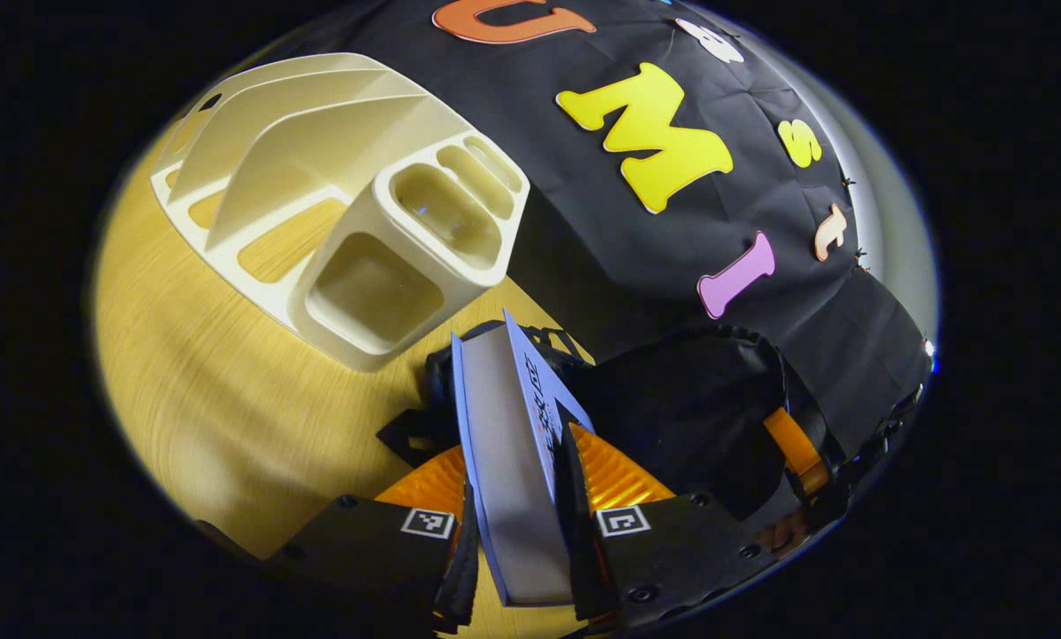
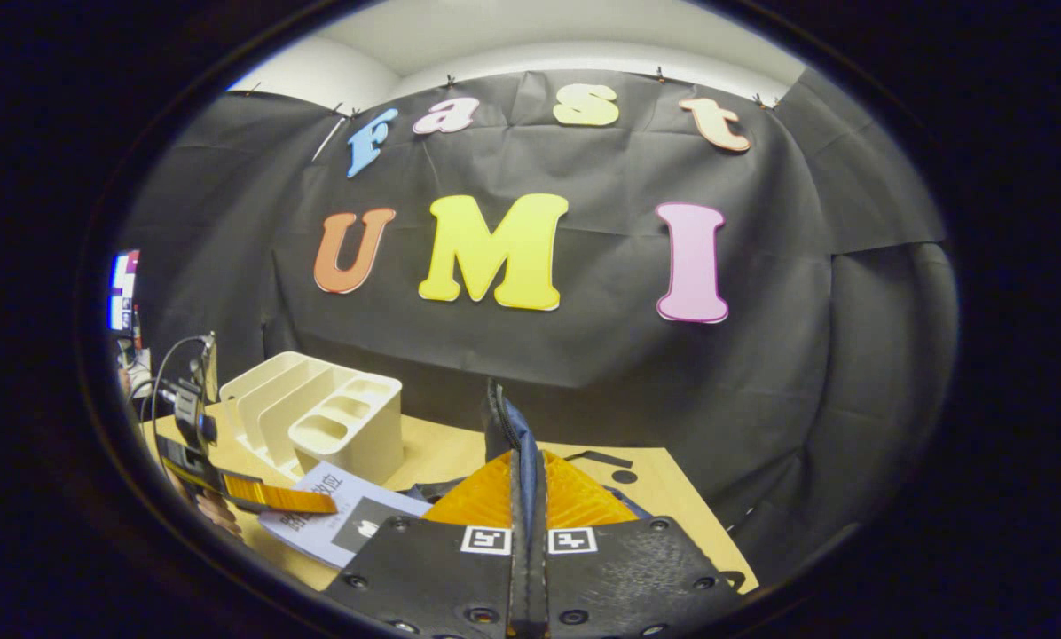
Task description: Open the schoolbag, grab two books from the bookshelf and put them into the schoolbag.
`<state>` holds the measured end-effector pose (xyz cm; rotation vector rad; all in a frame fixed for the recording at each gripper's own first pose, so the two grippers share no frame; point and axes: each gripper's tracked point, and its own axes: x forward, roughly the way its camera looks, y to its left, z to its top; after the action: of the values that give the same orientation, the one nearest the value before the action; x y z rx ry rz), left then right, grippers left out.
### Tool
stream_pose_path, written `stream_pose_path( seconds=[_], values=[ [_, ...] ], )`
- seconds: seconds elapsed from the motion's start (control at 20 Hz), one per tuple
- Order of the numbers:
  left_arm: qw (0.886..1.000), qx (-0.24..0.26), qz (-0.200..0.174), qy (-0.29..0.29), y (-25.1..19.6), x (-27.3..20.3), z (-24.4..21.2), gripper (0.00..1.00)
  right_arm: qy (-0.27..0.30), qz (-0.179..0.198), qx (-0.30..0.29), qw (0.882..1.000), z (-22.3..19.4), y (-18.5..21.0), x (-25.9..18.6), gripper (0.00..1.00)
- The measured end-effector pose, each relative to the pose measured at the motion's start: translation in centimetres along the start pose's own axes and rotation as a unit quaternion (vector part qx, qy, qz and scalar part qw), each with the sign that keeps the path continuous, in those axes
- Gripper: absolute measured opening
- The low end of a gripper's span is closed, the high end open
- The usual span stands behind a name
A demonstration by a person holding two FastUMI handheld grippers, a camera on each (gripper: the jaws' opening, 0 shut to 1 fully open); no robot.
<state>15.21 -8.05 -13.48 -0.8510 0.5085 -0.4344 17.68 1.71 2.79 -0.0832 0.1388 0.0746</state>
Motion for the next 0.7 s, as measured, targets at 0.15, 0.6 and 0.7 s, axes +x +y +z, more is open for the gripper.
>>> stream_pose_path(
  seconds=[0.15, 0.6, 0.7],
  values=[
    [1.0, 0.006, -0.001, -0.005, -0.8, 1.6, -1.6, 0.44, -0.003, 0.001, -0.004, 1.0, 0.2, -0.2, -0.2, 0.0],
    [0.998, -0.05, -0.028, 0.008, -2.8, 7.3, -5.2, 0.44, -0.019, 0.013, -0.008, 1.0, 1.6, -0.1, -0.5, 0.01],
    [0.998, -0.047, -0.031, 0.01, -3.7, 8.4, -5.2, 0.44, -0.021, 0.02, -0.006, 1.0, 1.8, 0.1, -0.6, 0.02]
  ],
)
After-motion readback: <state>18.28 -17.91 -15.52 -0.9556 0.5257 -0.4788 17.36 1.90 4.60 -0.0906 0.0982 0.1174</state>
